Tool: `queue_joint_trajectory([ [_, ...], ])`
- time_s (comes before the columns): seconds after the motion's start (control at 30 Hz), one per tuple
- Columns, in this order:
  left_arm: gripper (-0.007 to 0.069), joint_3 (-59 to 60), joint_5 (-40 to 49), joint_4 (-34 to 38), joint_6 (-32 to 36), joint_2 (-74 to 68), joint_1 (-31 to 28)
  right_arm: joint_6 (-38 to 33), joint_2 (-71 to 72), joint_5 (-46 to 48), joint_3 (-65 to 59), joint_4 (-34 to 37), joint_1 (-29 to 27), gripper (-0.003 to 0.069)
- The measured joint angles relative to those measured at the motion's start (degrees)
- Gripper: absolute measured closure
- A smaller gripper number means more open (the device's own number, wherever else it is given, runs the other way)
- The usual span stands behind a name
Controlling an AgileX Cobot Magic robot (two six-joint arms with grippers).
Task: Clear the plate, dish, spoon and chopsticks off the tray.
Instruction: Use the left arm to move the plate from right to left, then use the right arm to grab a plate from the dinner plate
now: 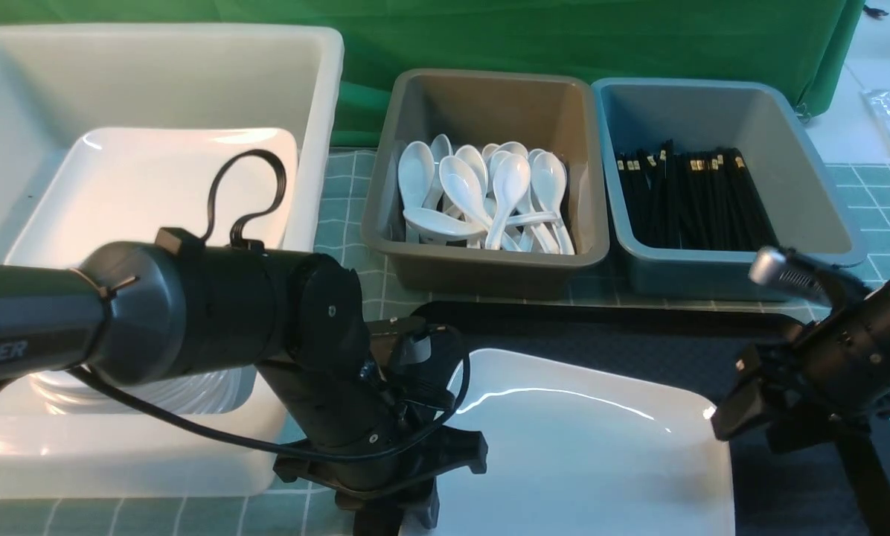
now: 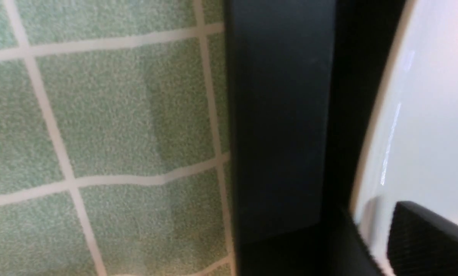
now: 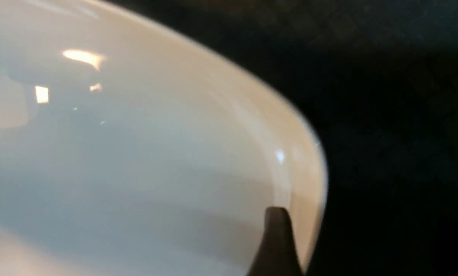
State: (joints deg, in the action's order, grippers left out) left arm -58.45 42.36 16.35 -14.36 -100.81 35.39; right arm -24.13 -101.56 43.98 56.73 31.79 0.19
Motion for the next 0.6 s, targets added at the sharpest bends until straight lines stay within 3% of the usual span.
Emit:
queue_joint_trajectory([
  [0.17,0.0266,0.0,-0.1,0.0,0.0,0.0,0.0,-3.8,-3.7,-1.1,0.3,5.9,0.6,0.0153],
  [0.47,0.0213,-0.3,-0.5,0.0,0.2,0.0,0.1,-5.6,-4.9,-4.7,1.0,8.2,5.7,0.0202],
  [0.6,0.0207,-2.8,2.7,-1.2,0.9,0.0,0.1,-6.4,-4.9,-7.4,1.0,7.3,6.7,0.0433],
])
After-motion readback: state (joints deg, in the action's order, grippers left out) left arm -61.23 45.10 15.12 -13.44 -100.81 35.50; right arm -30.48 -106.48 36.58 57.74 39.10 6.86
